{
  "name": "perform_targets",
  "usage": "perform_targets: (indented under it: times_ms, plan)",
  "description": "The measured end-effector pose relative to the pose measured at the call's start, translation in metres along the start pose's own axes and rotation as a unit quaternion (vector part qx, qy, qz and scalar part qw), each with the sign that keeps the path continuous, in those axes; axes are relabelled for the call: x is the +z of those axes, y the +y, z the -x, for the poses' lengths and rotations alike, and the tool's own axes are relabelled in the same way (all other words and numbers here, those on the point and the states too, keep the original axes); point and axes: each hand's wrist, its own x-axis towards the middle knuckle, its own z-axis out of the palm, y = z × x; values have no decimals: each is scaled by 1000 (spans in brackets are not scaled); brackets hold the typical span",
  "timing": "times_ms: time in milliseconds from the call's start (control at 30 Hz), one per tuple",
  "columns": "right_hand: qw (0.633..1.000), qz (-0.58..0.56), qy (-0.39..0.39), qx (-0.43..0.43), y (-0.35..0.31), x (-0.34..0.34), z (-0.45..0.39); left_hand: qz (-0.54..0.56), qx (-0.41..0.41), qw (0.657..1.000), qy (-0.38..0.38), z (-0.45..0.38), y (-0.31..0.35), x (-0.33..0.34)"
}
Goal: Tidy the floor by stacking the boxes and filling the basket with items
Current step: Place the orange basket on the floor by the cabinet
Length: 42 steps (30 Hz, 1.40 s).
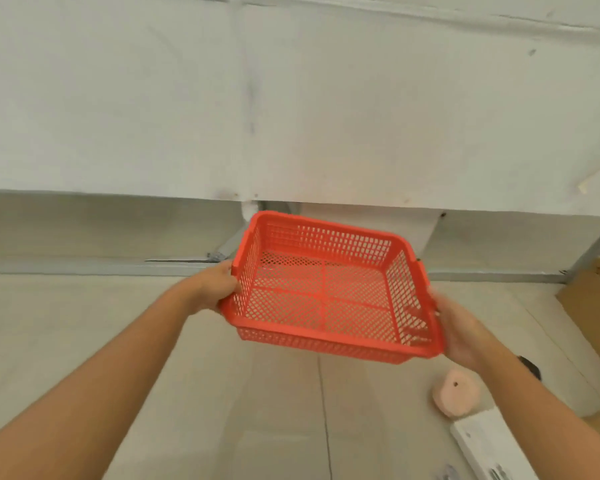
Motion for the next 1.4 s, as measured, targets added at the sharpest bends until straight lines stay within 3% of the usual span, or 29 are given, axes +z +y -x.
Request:
perform_targets:
  times_ms: [100,200,300,367,433,500,600,667,733,767,833,933,967,1067,1133,1233,1267,1333,1400]
  plan:
    - [983,165,-67,52,25,39,-21,6,-18,999,38,15,-40,-42]
    - [969,217,-97,59,48,97,-33,88,-46,988,118,31,-106,-78]
    - [958,255,-117,51,71,156,-37,162,-101,955,226,52,-166,-99]
    - [951,268,-140,58,96,193,-37,136,-126,939,289,66,-200,-112]
    - [946,269,-167,65,122,224,-33,8,-133,935,329,82,-226,-119]
    - [942,272,-186,68,142,251,-28,-156,-170,917,326,97,-247,-118]
    - [939,271,-206,56,156,280,-26,-249,-211,908,263,120,-268,-114]
    - [941,253,-222,45,158,294,-21,-362,-159,896,202,134,-281,-110]
    - [948,198,-245,41,158,305,-18,-504,-42,846,168,141,-289,-106]
    - [952,174,-249,42,158,310,-19,-544,-22,823,161,141,-290,-106]
    - [956,166,-239,46,158,320,-22,-523,-82,838,136,143,-285,-111]
    - [945,191,-262,51,167,335,-17,-528,-173,825,104,140,-285,-122]
    - [939,201,-274,43,175,343,-16,-536,-170,822,92,145,-288,-127]
    - [917,254,-306,0,195,372,-12,-461,-120,875,90,159,-315,-135]
    - [910,256,-325,-2,203,399,-10,-489,-104,860,102,177,-334,-139]
    - [918,195,-343,22,215,448,-4,-495,-153,843,145,199,-362,-158]
    - [912,207,-355,-1,220,466,2,-489,-165,842,159,202,-369,-166]
    - [859,336,-369,-113,236,499,13,-479,-182,839,183,203,-376,-185]
    - [753,479,-395,-217,264,526,18,-471,-192,836,207,194,-380,-203]
